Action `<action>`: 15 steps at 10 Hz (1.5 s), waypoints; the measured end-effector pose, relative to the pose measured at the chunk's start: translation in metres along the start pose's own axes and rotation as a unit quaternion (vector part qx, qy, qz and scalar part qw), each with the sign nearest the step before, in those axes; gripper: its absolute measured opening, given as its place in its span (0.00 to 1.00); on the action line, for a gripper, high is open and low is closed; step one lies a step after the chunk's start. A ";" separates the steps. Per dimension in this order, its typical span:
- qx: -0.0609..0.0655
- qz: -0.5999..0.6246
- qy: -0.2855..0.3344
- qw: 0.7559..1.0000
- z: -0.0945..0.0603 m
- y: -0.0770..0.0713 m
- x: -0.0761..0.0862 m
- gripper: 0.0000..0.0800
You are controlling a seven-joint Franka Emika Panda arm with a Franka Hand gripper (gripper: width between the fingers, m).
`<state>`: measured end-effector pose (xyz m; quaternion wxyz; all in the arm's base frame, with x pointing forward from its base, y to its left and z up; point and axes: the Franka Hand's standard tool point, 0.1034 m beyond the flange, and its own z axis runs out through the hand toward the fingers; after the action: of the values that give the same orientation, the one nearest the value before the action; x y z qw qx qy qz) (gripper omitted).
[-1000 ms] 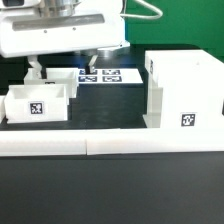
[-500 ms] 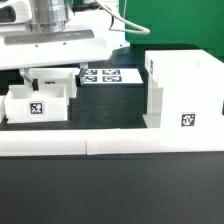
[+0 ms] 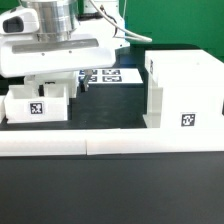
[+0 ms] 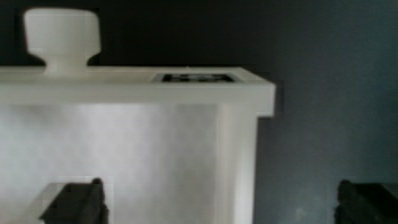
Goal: Assemble drawer
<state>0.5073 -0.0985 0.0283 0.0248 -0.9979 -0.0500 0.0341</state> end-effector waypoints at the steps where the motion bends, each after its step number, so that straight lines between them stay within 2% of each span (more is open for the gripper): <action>1: -0.002 -0.001 -0.001 1.000 0.006 0.000 -0.001 0.81; 4: -0.007 -0.002 -0.002 1.000 0.019 0.000 -0.005 0.81; 8: -0.010 0.003 -0.002 1.000 0.025 -0.002 -0.014 0.77; 9: -0.010 0.003 -0.002 1.000 0.025 -0.002 -0.013 0.55; 10: -0.010 0.003 -0.002 1.000 0.025 -0.002 -0.013 0.55; 11: -0.010 0.003 -0.002 1.000 0.025 -0.002 -0.013 0.32; 12: -0.010 0.003 -0.002 1.000 0.025 -0.002 -0.013 0.15; 13: -0.010 0.003 -0.002 1.000 0.025 -0.002 -0.013 0.15; 14: -0.010 0.003 -0.002 1.000 0.025 -0.002 -0.013 0.05; 15: -0.010 0.003 -0.002 1.000 0.025 -0.002 -0.013 0.05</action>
Offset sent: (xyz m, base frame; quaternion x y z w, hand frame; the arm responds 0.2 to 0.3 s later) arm -0.0080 0.0054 -0.0152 -0.0067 0.0092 0.0057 0.9999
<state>0.4923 -0.0968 0.0046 0.0150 -0.9981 -0.0476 0.0352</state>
